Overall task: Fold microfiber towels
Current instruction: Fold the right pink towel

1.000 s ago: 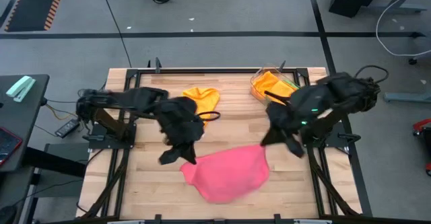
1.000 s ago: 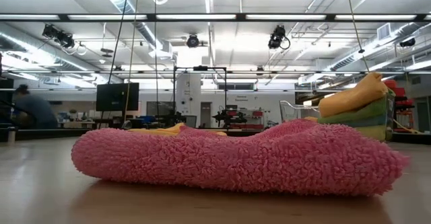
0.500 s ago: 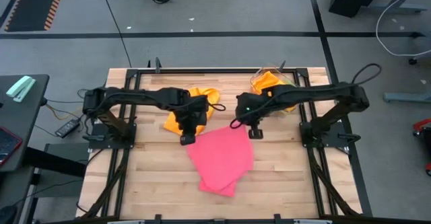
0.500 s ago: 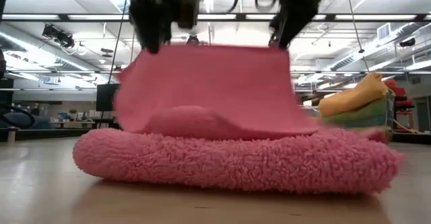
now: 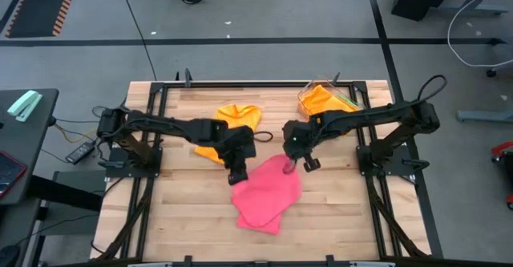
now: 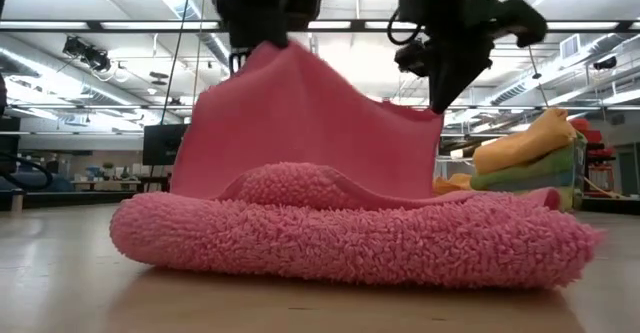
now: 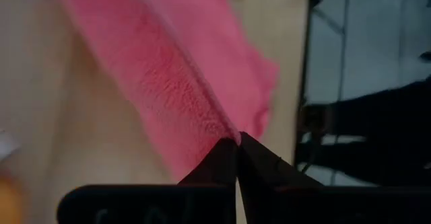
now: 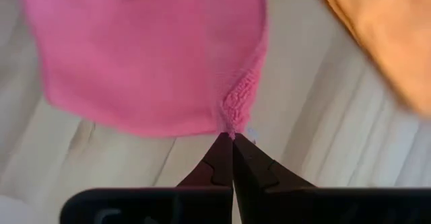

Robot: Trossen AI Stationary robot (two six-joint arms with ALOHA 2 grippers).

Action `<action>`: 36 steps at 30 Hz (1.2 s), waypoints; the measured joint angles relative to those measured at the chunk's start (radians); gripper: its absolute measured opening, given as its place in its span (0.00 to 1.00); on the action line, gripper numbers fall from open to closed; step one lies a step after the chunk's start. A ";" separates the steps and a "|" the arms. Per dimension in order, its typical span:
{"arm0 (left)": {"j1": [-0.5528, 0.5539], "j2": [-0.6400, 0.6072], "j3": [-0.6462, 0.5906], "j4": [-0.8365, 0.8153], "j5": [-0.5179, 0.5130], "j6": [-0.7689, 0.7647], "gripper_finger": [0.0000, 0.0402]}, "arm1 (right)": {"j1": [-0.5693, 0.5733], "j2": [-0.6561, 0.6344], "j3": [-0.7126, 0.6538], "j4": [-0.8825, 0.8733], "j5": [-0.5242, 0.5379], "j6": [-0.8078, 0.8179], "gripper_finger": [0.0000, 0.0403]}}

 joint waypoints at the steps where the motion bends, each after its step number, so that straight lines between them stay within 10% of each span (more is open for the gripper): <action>1: -0.021 0.002 0.000 0.030 -0.007 -0.037 0.04 | 0.014 0.000 -0.006 0.011 0.005 -0.041 0.01; 22: -0.301 0.279 0.003 0.442 -0.156 -0.475 0.05 | 0.295 0.000 -0.336 0.264 0.056 -0.103 0.02; 36: -0.329 0.176 0.013 0.307 -0.183 -0.277 0.53 | 0.301 -0.006 -0.255 0.005 0.037 -0.003 0.41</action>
